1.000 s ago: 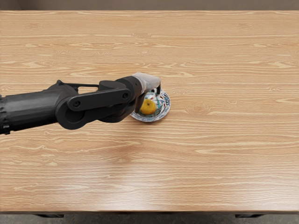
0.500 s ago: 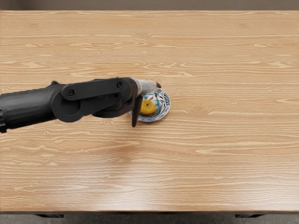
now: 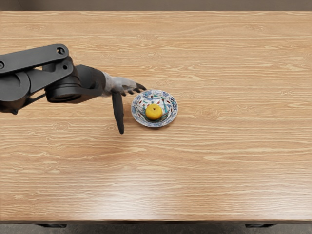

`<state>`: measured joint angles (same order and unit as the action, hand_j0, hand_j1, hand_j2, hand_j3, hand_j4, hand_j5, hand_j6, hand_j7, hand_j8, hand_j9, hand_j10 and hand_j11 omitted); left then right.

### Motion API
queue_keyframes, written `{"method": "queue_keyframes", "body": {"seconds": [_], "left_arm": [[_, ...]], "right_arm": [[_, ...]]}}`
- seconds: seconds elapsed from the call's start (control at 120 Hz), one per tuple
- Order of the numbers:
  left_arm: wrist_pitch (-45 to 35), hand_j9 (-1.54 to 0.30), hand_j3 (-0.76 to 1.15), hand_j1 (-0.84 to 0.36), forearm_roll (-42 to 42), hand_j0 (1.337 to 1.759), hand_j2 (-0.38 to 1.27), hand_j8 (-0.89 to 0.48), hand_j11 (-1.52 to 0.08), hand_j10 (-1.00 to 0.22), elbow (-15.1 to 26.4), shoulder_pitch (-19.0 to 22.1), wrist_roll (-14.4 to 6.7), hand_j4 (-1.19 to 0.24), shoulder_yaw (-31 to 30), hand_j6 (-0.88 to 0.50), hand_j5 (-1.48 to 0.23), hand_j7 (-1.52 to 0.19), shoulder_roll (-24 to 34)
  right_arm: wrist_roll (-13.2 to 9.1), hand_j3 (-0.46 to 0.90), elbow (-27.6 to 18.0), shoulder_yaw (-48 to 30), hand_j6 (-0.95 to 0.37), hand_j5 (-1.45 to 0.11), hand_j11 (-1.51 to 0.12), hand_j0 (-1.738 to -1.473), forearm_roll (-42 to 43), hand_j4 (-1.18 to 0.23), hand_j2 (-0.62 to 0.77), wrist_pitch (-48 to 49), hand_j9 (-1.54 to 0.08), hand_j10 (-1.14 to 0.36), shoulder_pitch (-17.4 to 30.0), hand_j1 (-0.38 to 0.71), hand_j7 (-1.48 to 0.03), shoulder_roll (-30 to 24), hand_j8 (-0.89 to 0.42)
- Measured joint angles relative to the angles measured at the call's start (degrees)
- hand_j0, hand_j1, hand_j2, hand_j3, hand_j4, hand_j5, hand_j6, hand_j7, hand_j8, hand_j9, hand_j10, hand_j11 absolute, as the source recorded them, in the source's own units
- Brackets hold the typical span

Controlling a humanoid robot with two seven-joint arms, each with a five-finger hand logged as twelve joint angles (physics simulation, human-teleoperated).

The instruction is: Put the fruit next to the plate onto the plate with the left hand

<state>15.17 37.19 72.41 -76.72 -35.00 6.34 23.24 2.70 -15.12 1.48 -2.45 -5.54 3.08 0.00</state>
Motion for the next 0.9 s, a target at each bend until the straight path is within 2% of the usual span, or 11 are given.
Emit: {"method": "queue_keyframes", "body": {"seconds": [0.192,0.4,0.633,0.9], "left_arm": [[9.03,0.00,0.00,0.35,-5.26,1.658,0.00,0.00,0.00,0.00,0.75,4.03,0.00,0.00,6.03,0.00,0.00,0.00,6.27],[17.47,0.00,0.00,0.35,-12.29,1.658,0.00,0.00,0.00,0.00,0.79,4.56,0.00,0.00,10.13,0.00,0.00,0.00,13.75],[19.60,0.00,0.00,0.35,-18.23,1.658,0.00,0.00,0.00,0.00,0.22,4.92,0.00,0.00,11.45,0.00,0.00,0.00,21.02],[19.84,0.00,0.00,0.35,-23.05,1.658,0.00,0.00,0.00,0.00,-1.67,4.92,0.00,0.00,11.83,0.00,0.00,0.00,22.46]], "right_arm": [[-0.03,0.00,0.00,0.01,-0.02,-0.03,-0.03,-1.658,-0.01,-0.02,0.00,0.00,-0.03,-0.02,0.00,-0.32,-0.03,0.00,-0.02],[-0.01,0.00,0.00,0.02,-0.02,-0.03,-0.03,-1.658,-0.01,-0.02,0.00,0.03,-0.03,-0.02,0.03,-0.32,-0.03,0.00,-0.02],[-0.04,0.00,0.00,0.00,-0.02,-0.03,-0.03,-1.658,-0.01,-0.02,0.00,0.03,-0.03,-0.02,0.03,-0.32,-0.03,0.00,-0.02],[-0.02,0.00,0.00,0.00,-0.02,-0.03,-0.03,-1.658,-0.01,-0.02,0.00,0.03,-0.03,-0.02,0.06,-0.32,-0.03,0.00,-0.02]]}}
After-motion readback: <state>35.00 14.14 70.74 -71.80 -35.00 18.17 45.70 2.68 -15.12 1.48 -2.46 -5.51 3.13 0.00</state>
